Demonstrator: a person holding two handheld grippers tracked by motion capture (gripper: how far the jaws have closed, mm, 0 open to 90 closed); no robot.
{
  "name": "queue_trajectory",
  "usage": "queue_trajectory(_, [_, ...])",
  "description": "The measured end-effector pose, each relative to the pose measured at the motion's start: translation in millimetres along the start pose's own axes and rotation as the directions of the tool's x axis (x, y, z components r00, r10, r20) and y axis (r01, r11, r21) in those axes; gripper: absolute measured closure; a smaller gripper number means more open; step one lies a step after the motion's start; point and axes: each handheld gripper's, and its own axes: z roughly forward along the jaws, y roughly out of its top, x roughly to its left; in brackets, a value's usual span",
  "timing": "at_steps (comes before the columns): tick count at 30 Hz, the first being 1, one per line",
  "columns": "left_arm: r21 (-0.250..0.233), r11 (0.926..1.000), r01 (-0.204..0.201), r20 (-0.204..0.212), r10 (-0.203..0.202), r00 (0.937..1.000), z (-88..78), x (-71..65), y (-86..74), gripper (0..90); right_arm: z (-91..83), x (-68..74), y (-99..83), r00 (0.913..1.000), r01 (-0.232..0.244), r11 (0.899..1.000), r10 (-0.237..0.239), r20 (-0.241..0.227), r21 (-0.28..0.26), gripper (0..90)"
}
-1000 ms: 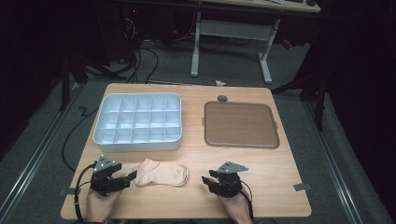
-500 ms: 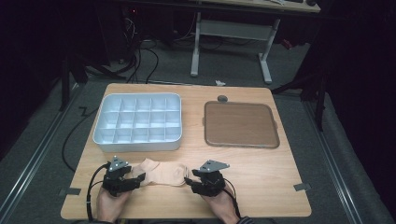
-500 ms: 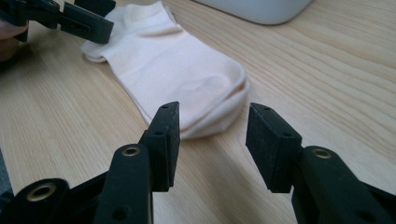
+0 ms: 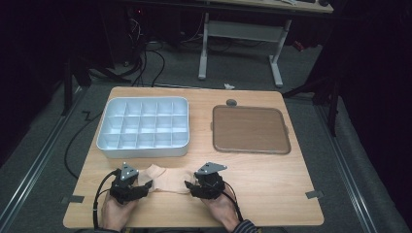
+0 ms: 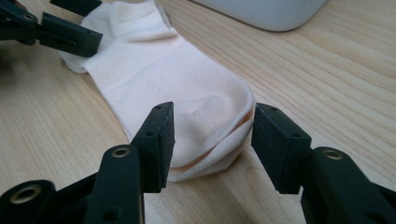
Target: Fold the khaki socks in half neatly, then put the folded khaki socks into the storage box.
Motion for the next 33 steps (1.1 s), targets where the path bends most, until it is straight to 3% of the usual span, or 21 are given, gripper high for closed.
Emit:
queue_trajectory(5, [0.01,0.9999,-0.008,0.011,0.008,0.9999,-0.5,-0.9,1.7,42.8,3.4,-0.6,-0.5,1.0,-0.005,1.0,0.005,0.008,0.012,52.4])
queue_trajectory(12, [0.002,0.9999,-0.012,0.023,0.012,0.9997,-0.8,-1.0,2.4,55.2,7.8,-1.0,-3.8,0.9999,0.009,0.999,-0.009,0.009,0.045,64.1])
queue_trajectory(23, [0.01,0.9999,0.013,0.094,-0.014,0.9955,-0.5,1.1,3.2,76.8,7.4,-0.8,-4.2,0.9996,0.027,0.998,-0.026,-0.009,0.054,77.4])
queue_trajectory(33, [-0.002,0.9994,0.035,0.137,-0.034,0.99,-0.6,6.4,2.6,81.1,6.7,-2.2,-3.8,0.9986,0.038,0.998,-0.036,-0.04,0.041,84.6])
